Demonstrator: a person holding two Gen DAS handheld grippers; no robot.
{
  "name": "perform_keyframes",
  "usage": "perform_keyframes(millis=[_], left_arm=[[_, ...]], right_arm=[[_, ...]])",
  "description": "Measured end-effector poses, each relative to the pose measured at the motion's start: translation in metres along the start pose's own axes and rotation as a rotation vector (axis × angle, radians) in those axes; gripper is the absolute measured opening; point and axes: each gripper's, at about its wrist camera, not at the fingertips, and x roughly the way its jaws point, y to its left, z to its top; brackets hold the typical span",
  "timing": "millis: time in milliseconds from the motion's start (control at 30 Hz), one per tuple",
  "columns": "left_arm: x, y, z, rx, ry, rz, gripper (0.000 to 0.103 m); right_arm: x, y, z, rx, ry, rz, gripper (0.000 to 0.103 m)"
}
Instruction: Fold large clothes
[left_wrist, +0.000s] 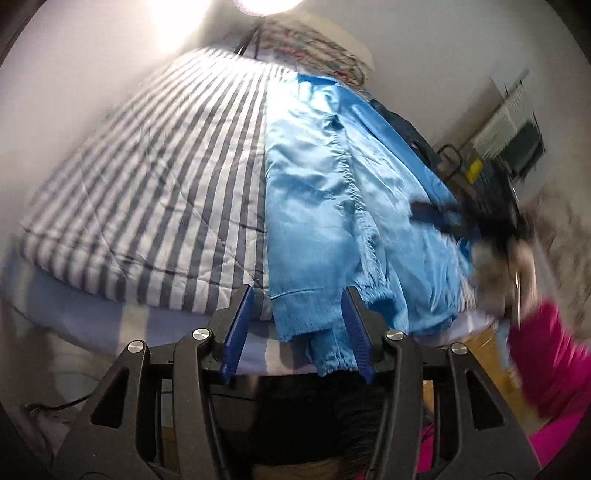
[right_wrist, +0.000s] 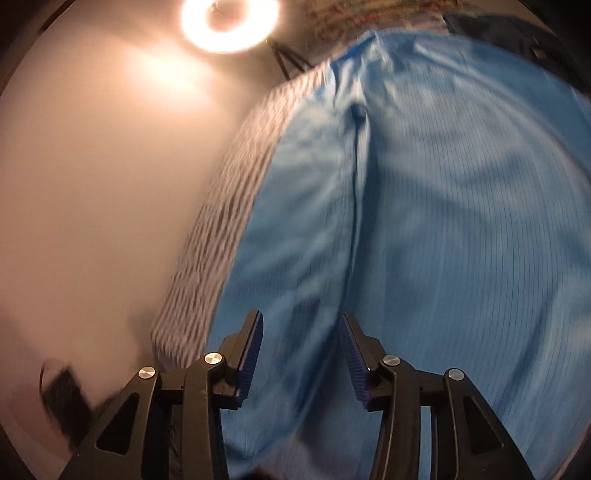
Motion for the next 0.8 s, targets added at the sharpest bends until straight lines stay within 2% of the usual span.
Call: perform_keyframes(millis=[133, 233, 367, 400, 433, 500, 533, 600, 700, 800], left_arm=[[0.032, 0.0, 0.003, 0.003, 0.057, -0.007, 0.05], [0.059, 0.002, 0.001, -0.029, 0.118, -0.035, 0.05], [0.082, 0.005, -0.003, -0.066, 0.158, -0.061, 0.048], [0.085, 0.006, -0.004, -0.074, 0.16, -0.07, 0.034], [0.088, 0.007, -0.005, -0.08, 0.167, -0.071, 0.011], [0.088, 0.009, -0.003, -0.092, 0.163, -0.062, 0.004], [0.084, 0.01, -0.002, -0.1, 0.152, -0.065, 0.002], [0.067, 0.01, 0.001, -0.112, 0.106, -0.069, 0.002], [0.054, 0.011, 0.003, -0.103, 0.07, -0.046, 0.002], [0.068, 0.013, -0.005, -0.099, 0.115, -0.019, 0.002]], right_arm=[[0.01, 0.009, -0.044, 0.028, 0.039, -0.002, 0.046], [0.026, 0.011, -0.063, 0.053, 0.073, -0.013, 0.046], [0.046, 0.007, -0.087, 0.081, 0.144, 0.002, 0.046], [0.047, 0.007, -0.09, 0.078, 0.148, 0.006, 0.046], [0.048, 0.008, -0.091, 0.071, 0.149, 0.01, 0.044], [0.049, 0.01, -0.092, 0.07, 0.154, 0.041, 0.021], [0.051, 0.012, -0.091, 0.072, 0.164, 0.071, 0.016], [0.05, 0.021, -0.09, 0.049, 0.166, 0.073, 0.005], [0.045, 0.041, -0.085, -0.021, 0.138, 0.068, 0.001], [0.051, 0.046, -0.084, -0.066, 0.143, -0.01, 0.0]])
